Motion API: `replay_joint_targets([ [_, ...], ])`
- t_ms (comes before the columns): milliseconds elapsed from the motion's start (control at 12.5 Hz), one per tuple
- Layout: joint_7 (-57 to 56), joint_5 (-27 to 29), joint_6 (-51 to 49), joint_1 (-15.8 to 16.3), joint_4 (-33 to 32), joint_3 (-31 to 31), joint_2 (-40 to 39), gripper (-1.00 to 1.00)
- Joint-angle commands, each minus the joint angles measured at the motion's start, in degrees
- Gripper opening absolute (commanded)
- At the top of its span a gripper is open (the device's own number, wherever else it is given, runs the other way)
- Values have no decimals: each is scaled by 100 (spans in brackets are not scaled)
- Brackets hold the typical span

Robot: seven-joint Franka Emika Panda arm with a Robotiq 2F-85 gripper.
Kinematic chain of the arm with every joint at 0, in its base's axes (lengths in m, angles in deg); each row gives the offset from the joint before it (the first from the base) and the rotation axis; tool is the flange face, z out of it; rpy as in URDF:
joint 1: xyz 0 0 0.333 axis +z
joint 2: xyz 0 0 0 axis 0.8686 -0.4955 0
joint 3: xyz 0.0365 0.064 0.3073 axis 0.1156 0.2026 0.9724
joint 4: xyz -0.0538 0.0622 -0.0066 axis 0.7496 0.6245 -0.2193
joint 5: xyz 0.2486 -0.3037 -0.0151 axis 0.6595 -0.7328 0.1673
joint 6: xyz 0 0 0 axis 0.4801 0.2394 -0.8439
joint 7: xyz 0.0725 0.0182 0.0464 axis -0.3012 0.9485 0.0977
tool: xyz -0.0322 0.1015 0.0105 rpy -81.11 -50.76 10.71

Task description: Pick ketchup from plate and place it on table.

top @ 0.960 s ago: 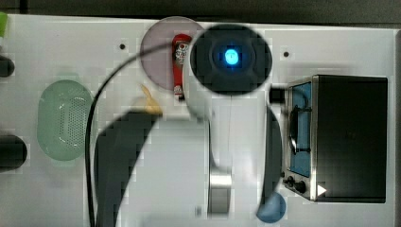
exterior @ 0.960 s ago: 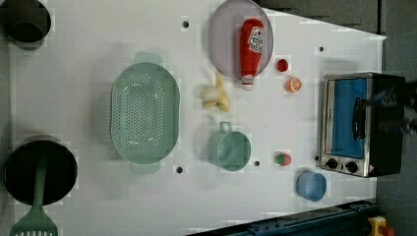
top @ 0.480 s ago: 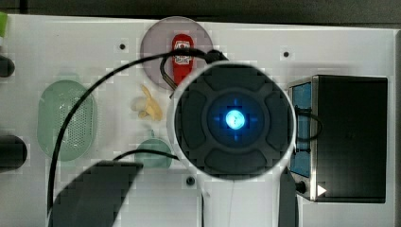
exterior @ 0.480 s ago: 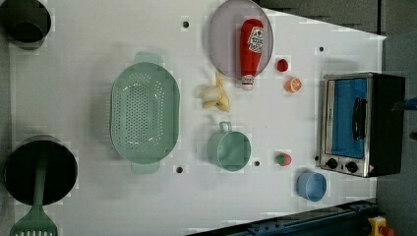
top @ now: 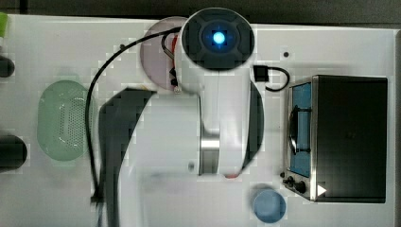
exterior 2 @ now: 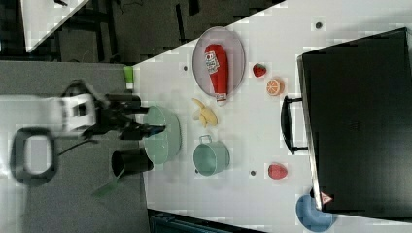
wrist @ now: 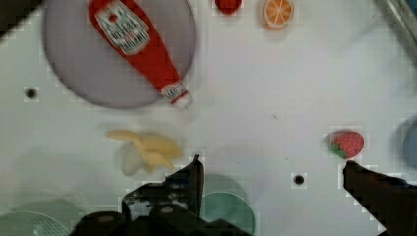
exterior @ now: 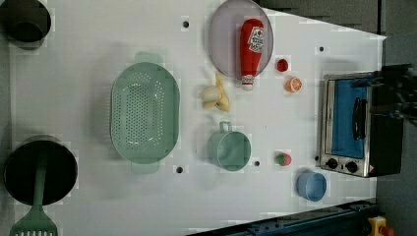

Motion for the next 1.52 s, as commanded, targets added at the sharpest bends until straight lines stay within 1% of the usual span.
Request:
replay_joint_targets([
  [80,-948,-5,337,-27,-106,162,-328,100],
  [560,-2488,-16,1390,85,-53,248,-1435,100],
  [720,-2760,-28,1848,99,-32,247,-1800,100],
  [960,-2876,-230,2305,155,231,247,-2355,100],
  [1360,-2887,-652,2433,282,1002,239,-3307,100],
  [1520,-2890,-729,2735,312,1085,237,-3600,100],
])
